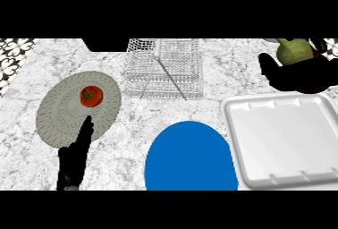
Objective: Pick the eggplant from the tray and place it in the tiered basket
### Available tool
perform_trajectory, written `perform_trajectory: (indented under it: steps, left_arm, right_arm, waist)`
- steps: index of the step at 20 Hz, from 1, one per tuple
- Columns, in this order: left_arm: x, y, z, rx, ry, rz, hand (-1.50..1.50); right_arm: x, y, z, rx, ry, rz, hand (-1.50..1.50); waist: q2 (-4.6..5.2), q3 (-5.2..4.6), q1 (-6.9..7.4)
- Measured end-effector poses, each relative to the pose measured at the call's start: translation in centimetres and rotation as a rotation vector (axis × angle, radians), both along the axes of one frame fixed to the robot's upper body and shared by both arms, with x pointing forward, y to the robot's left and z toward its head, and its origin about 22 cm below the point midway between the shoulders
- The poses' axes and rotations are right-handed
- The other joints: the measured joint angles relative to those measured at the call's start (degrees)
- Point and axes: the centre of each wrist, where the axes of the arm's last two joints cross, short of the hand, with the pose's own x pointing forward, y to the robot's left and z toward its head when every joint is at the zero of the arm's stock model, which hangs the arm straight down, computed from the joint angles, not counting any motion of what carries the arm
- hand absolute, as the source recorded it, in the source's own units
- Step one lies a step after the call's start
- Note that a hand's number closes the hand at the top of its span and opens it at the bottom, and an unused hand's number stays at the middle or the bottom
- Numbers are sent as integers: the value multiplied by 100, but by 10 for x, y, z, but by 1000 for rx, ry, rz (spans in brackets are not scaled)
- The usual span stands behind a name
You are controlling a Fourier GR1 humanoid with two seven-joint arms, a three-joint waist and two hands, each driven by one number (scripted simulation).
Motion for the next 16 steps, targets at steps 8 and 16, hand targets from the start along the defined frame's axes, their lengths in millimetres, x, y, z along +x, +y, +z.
perform_trajectory:
  steps: [8,16]
  left_arm:
    - [5,-1,2,-3,-3,-9,0]
    - [4,-6,0,4,-8,-13,0]
  right_arm:
    - [42,38,23,23,17,-37,150]
    - [90,70,3,6,55,-4,150]
  waist:
    - [22,1,69]
    - [42,0,100]
